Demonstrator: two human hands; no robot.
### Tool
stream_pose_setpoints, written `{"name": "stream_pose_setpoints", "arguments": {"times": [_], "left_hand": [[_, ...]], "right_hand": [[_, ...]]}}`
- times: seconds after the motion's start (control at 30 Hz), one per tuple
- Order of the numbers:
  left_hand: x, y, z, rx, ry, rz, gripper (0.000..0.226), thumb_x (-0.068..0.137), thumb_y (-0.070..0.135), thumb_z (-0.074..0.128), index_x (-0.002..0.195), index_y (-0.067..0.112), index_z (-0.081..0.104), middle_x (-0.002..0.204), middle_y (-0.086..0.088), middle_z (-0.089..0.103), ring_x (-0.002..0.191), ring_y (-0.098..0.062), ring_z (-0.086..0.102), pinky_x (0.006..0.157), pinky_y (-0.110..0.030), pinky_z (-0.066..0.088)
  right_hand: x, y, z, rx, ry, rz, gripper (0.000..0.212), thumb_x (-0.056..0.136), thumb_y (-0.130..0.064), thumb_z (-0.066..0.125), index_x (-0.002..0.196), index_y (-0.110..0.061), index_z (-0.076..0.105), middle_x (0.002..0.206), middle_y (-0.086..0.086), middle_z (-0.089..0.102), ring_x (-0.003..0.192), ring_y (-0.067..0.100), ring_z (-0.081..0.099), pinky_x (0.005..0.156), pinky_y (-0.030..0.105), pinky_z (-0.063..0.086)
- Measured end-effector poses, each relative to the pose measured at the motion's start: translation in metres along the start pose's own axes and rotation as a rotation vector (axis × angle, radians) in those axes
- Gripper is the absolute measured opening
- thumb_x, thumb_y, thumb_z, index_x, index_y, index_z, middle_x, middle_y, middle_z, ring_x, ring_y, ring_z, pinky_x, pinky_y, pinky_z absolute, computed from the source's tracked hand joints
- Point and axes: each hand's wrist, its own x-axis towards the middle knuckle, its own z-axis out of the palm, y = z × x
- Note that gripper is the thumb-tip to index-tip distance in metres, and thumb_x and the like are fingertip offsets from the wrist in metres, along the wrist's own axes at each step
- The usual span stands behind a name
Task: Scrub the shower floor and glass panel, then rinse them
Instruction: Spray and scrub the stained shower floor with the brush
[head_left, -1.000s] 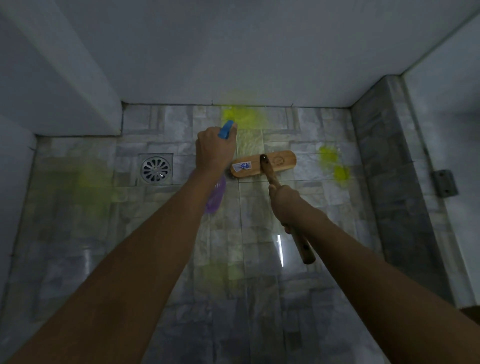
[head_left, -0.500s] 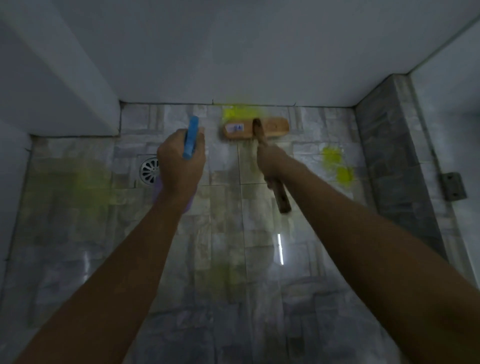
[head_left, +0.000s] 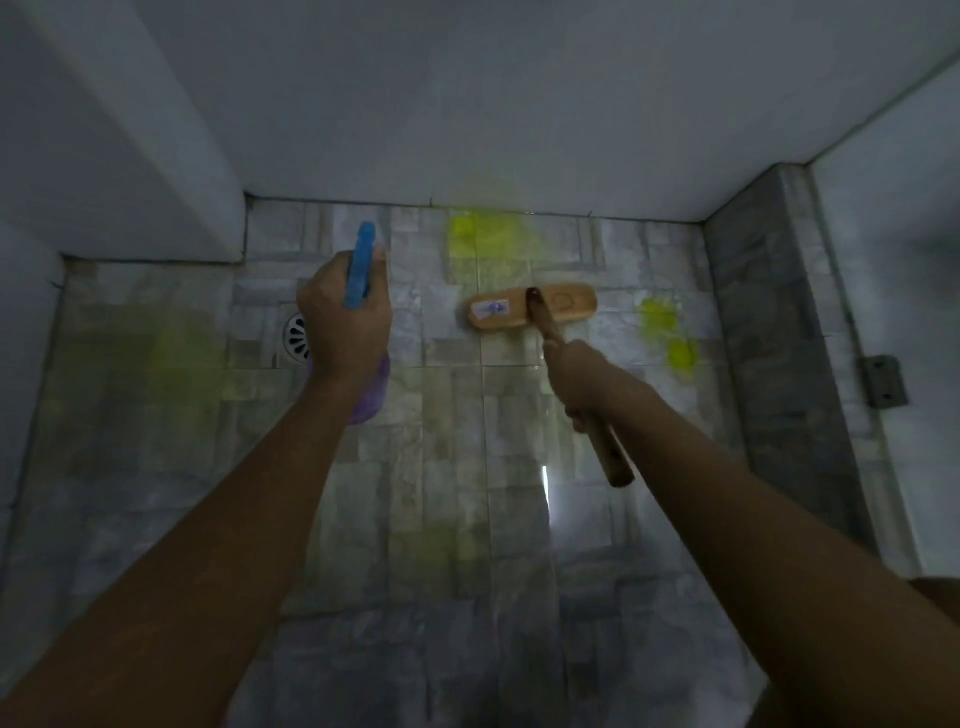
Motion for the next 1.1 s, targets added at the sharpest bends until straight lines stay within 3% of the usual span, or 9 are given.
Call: {"name": "stream_pose_setpoints", "arguments": {"times": [0.1, 0.23, 0.43, 0.57, 0.7, 0.77, 0.93, 1.03, 1.1], "left_hand": [[-0.003, 0.0, 0.001, -0.018, -0.034, 0.034, 0.044, 0.1, 0.033, 0.058, 0.064, 0.01, 0.048, 0.053, -0.008, 0.043, 0.045, -0.021, 0.04, 0.045, -0.031, 0.029], [-0.003, 0.001, 0.002, -0.016, -0.038, 0.062, 0.042, 0.1, 0.033, 0.058, 0.065, 0.014, 0.046, 0.053, -0.005, 0.041, 0.045, -0.019, 0.038, 0.045, -0.031, 0.029], [0.002, -0.004, -0.002, -0.034, 0.002, 0.0, 0.043, 0.099, 0.03, 0.06, 0.064, 0.004, 0.053, 0.053, -0.007, 0.044, 0.044, -0.022, 0.042, 0.043, -0.037, 0.033], [0.001, -0.002, -0.004, -0.041, 0.001, 0.026, 0.04, 0.098, 0.026, 0.061, 0.063, 0.011, 0.047, 0.053, -0.004, 0.04, 0.044, -0.02, 0.039, 0.044, -0.035, 0.031], [-0.001, -0.001, -0.005, -0.02, -0.026, 0.071, 0.04, 0.099, 0.03, 0.059, 0.065, 0.016, 0.043, 0.053, -0.003, 0.04, 0.044, -0.02, 0.038, 0.044, -0.032, 0.029], [0.003, -0.005, -0.005, -0.024, -0.01, 0.05, 0.039, 0.098, 0.028, 0.061, 0.064, 0.015, 0.044, 0.053, -0.003, 0.04, 0.044, -0.018, 0.037, 0.045, -0.032, 0.029], [0.009, -0.009, -0.003, -0.027, 0.0, -0.003, 0.04, 0.096, 0.026, 0.063, 0.062, 0.008, 0.05, 0.053, -0.004, 0.042, 0.045, -0.016, 0.039, 0.045, -0.032, 0.03], [0.005, -0.007, -0.004, -0.044, 0.0, 0.018, 0.04, 0.097, 0.026, 0.062, 0.063, 0.011, 0.048, 0.052, -0.004, 0.042, 0.044, -0.017, 0.038, 0.045, -0.029, 0.028], [0.004, -0.007, -0.004, -0.045, 0.003, 0.026, 0.041, 0.098, 0.029, 0.06, 0.063, 0.011, 0.048, 0.052, -0.006, 0.044, 0.044, -0.02, 0.041, 0.045, -0.031, 0.03]], "right_hand": [[0.029, -0.043, -0.018, -0.055, 0.096, -0.095, 0.019, 0.1, -0.004, 0.038, 0.089, -0.004, 0.054, 0.116, 0.021, 0.063, 0.069, 0.023, 0.056, 0.049, 0.027, 0.044], [0.054, -0.106, -0.012, -0.081, 0.13, -0.19, 0.026, 0.098, -0.004, 0.044, 0.115, 0.003, 0.063, 0.123, 0.019, 0.062, 0.105, 0.034, 0.061, 0.078, 0.036, 0.05], [0.038, -0.051, 0.015, -0.042, 0.101, -0.141, 0.039, 0.105, -0.015, 0.025, 0.133, 0.002, 0.047, 0.116, 0.023, 0.057, 0.093, 0.036, 0.058, 0.072, 0.042, 0.052], [0.042, -0.056, -0.01, -0.124, 0.127, -0.122, 0.019, 0.101, -0.005, 0.037, 0.104, -0.001, 0.055, 0.112, 0.023, 0.063, 0.075, 0.032, 0.062, 0.065, 0.042, 0.055], [0.063, -0.104, -0.009, -0.242, 0.189, -0.201, 0.027, 0.099, -0.005, 0.042, 0.114, 0.004, 0.062, 0.121, 0.019, 0.063, 0.108, 0.033, 0.061, 0.084, 0.036, 0.049], [0.059, -0.098, 0.006, -0.169, 0.192, -0.208, 0.028, 0.102, -0.007, 0.037, 0.116, 0.003, 0.059, 0.122, 0.019, 0.06, 0.109, 0.032, 0.06, 0.081, 0.033, 0.047], [0.0, -0.03, 0.021, -0.035, 0.017, -0.042, 0.038, 0.105, -0.042, 0.029, 0.102, -0.011, 0.049, 0.086, 0.013, 0.058, 0.06, 0.025, 0.057, 0.047, 0.031, 0.048], [0.008, -0.04, 0.007, -0.08, 0.038, -0.045, 0.031, 0.105, -0.031, 0.032, 0.107, -0.007, 0.053, 0.092, 0.015, 0.06, 0.064, 0.028, 0.059, 0.05, 0.034, 0.05], [0.031, -0.074, 0.007, -0.138, 0.101, -0.123, 0.026, 0.103, -0.012, 0.035, 0.115, -0.003, 0.056, 0.111, 0.018, 0.062, 0.088, 0.033, 0.064, 0.065, 0.037, 0.052]]}}
